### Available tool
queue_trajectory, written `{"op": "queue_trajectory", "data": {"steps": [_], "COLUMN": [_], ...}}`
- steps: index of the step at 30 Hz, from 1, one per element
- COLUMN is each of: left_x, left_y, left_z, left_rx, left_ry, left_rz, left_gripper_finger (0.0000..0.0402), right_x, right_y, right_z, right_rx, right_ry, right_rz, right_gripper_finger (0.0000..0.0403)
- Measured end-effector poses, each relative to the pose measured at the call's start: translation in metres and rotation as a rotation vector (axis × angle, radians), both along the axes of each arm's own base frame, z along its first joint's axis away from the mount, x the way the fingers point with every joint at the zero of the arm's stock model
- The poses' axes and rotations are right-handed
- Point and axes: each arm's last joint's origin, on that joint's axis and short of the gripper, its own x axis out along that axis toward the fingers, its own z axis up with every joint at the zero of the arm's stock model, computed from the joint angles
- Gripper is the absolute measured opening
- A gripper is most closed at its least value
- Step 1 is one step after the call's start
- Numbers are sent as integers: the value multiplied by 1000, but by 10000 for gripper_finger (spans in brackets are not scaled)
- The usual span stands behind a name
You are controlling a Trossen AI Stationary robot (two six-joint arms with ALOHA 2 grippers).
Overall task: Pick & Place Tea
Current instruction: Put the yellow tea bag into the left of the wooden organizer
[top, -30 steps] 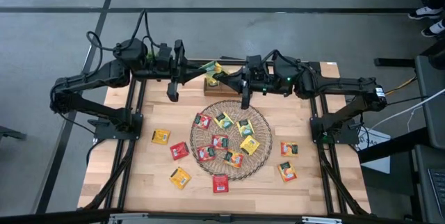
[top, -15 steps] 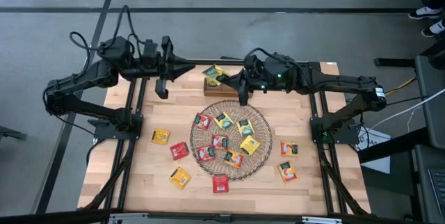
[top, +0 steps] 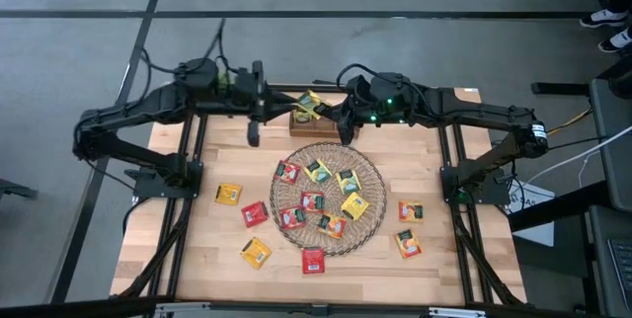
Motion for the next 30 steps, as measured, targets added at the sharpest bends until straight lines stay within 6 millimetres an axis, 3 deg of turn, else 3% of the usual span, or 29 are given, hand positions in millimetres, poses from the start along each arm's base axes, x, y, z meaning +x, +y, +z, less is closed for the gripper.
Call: {"op": "queue_trajectory", "data": {"steps": [7, 16, 23, 30], "left_x": [21, 18, 29, 33], "left_y": [4, 9, 11, 11], "left_z": [-15, -13, -25, -29], "left_rx": [54, 118, 114, 99], "left_ry": [71, 125, 214, 236], "left_rz": [-3, 169, 142, 137], "left_gripper_finger": [78, 121, 176, 198], "right_x": [5, 5, 5, 5], "right_y": [0, 0, 1, 1], "right_z": [-6, -5, -4, -3], "right_rx": [18, 18, 19, -2], "right_ry": [18, 12, 2, -4], "right_rz": [22, 24, 52, 59], "right_gripper_finger": [0, 0, 0, 0]}}
